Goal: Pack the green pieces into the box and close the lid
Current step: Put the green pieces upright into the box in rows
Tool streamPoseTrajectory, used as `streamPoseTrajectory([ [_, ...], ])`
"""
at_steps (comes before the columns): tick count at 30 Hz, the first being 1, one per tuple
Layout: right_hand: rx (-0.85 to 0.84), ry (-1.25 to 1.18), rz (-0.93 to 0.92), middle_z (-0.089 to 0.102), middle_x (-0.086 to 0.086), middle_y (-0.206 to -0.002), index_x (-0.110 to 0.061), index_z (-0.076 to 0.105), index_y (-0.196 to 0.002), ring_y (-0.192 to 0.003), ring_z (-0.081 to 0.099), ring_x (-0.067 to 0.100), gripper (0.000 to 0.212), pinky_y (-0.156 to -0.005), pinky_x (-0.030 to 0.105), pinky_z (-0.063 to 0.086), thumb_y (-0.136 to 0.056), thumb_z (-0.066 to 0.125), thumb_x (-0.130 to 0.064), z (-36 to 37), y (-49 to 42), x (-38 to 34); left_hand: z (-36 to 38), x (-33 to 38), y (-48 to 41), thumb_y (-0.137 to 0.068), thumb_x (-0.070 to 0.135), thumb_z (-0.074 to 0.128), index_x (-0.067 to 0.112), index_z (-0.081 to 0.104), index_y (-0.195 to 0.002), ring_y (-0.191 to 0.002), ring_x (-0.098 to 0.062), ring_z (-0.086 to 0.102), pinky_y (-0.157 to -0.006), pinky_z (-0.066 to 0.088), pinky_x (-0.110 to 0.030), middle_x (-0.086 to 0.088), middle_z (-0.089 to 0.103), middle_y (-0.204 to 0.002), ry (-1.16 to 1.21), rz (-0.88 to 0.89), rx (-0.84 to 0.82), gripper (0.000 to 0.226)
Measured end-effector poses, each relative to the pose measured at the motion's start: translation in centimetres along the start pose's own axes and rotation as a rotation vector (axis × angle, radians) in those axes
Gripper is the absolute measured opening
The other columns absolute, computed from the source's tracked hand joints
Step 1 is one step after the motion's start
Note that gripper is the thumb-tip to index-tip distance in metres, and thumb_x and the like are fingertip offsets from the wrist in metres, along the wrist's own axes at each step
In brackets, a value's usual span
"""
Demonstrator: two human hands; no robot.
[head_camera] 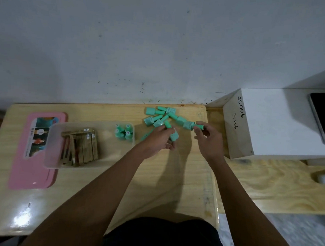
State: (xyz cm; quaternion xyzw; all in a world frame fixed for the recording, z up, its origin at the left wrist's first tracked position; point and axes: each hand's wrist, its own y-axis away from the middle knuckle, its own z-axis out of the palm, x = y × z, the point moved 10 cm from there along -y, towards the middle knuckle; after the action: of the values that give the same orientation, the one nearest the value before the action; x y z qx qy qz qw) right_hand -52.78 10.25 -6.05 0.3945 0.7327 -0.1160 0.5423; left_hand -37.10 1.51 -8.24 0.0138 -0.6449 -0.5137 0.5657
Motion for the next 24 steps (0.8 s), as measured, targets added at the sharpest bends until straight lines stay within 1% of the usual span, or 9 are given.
streamPoseTrajectory([
  [3, -0.015, -0.052, -0.029, 0.066, 0.008, -0.117, -0.018, 0.066, -0.115, -0.097, 0.068, 0.013, 0.021, -0.076, 0.029, 0.061, -0.095, 0.062, -0.022, 0.9, 1.0, -1.2, -0.8, -0.1, 1.8, -0.099, 0.014, 0.046, 0.007, 0.054, -0.106, -0.06, -0.026, 0.057, -0.052, 0.049, -0.033, -0.026, 0.055, -0.104, 0.131, -0.001, -0.04, 0.013],
  [5, -0.024, -0.057, -0.051, 0.065, 0.007, -0.117, -0.018, 0.066, -0.116, -0.095, 0.067, 0.01, 0.022, -0.079, 0.031, 0.06, -0.096, 0.061, -0.022, 1.6, 1.8, -2.3, -1.9, 0.0, 3.0, -0.099, 0.018, 0.047, 0.006, 0.051, -0.113, -0.06, -0.024, 0.06, -0.052, 0.05, -0.032, -0.027, 0.059, -0.106, 0.116, 0.032, -0.048, 0.019],
  [8, -0.036, -0.051, -0.086, 0.064, 0.003, -0.115, -0.019, 0.065, -0.118, -0.095, 0.067, 0.012, 0.023, -0.083, 0.036, 0.059, -0.096, 0.06, -0.022, 2.8, 3.1, -3.8, -4.5, 0.5, 4.8, -0.099, 0.023, 0.047, 0.012, 0.049, -0.121, -0.065, -0.022, 0.064, -0.061, 0.054, -0.034, -0.02, 0.068, -0.105, 0.024, 0.105, -0.005, 0.024],
  [12, -0.052, -0.045, -0.157, 0.066, 0.003, -0.115, -0.018, 0.065, -0.118, -0.102, 0.065, 0.014, 0.025, -0.086, 0.038, 0.058, -0.094, 0.063, -0.021, 4.9, 4.9, -5.9, -8.7, 1.5, 7.4, -0.099, 0.024, 0.049, 0.014, 0.047, -0.11, -0.077, -0.023, 0.068, -0.067, 0.054, -0.037, -0.014, 0.069, -0.104, -0.093, 0.202, 0.102, 0.015],
  [15, -0.072, -0.032, -0.184, 0.068, 0.005, -0.111, -0.017, 0.066, -0.118, -0.1, 0.067, 0.017, 0.025, -0.084, 0.027, 0.056, -0.093, 0.063, -0.021, 6.7, 6.3, -7.0, -12.0, 2.1, 9.3, -0.096, 0.024, 0.054, 0.01, 0.05, -0.116, -0.086, -0.024, 0.071, -0.07, 0.055, -0.038, -0.015, 0.068, -0.11, -0.163, 0.262, 0.171, 0.024],
  [17, -0.091, -0.023, -0.213, 0.068, 0.005, -0.111, -0.019, 0.066, -0.117, -0.099, 0.066, 0.015, 0.024, -0.08, 0.015, 0.053, -0.093, 0.064, -0.02, 8.0, 7.1, -7.8, -14.1, 2.3, 10.4, -0.094, 0.026, 0.057, 0.014, 0.055, -0.116, -0.089, -0.02, 0.07, -0.072, 0.056, -0.034, -0.011, 0.069, -0.111, -0.198, 0.292, 0.212, 0.024],
  [19, -0.115, -0.012, -0.246, 0.067, 0.003, -0.112, -0.019, 0.066, -0.119, -0.097, 0.065, 0.011, 0.026, -0.079, 0.009, 0.049, -0.094, 0.063, -0.019, 9.3, 8.0, -8.6, -15.9, 2.3, 11.3, -0.093, 0.03, 0.059, 0.018, 0.058, -0.115, -0.093, -0.014, 0.069, -0.072, 0.055, -0.029, -0.004, 0.069, -0.112, -0.25, 0.308, 0.251, 0.025],
  [22, -0.169, 0.049, -0.289, 0.062, -0.002, -0.113, -0.019, 0.063, -0.125, -0.095, 0.061, 0.002, 0.03, -0.08, 0.005, 0.045, -0.095, 0.06, -0.018, 11.5, 9.1, -9.5, -17.9, 2.4, 12.0, -0.092, 0.031, 0.06, 0.015, 0.063, -0.112, -0.088, -0.014, 0.065, -0.074, 0.054, -0.034, 0.001, 0.066, -0.104, -0.392, 0.326, 0.323, 0.026],
  [24, -0.208, 0.092, -0.316, 0.061, -0.001, -0.113, -0.019, 0.062, -0.128, -0.097, 0.059, 0.004, 0.033, -0.085, 0.009, 0.046, -0.095, 0.061, -0.018, 13.0, 9.6, -9.9, -18.9, 2.2, 11.9, -0.091, 0.029, 0.061, 0.011, 0.065, -0.108, -0.085, -0.019, 0.064, -0.078, 0.054, -0.039, -0.002, 0.066, -0.099, -0.469, 0.329, 0.354, 0.025],
])
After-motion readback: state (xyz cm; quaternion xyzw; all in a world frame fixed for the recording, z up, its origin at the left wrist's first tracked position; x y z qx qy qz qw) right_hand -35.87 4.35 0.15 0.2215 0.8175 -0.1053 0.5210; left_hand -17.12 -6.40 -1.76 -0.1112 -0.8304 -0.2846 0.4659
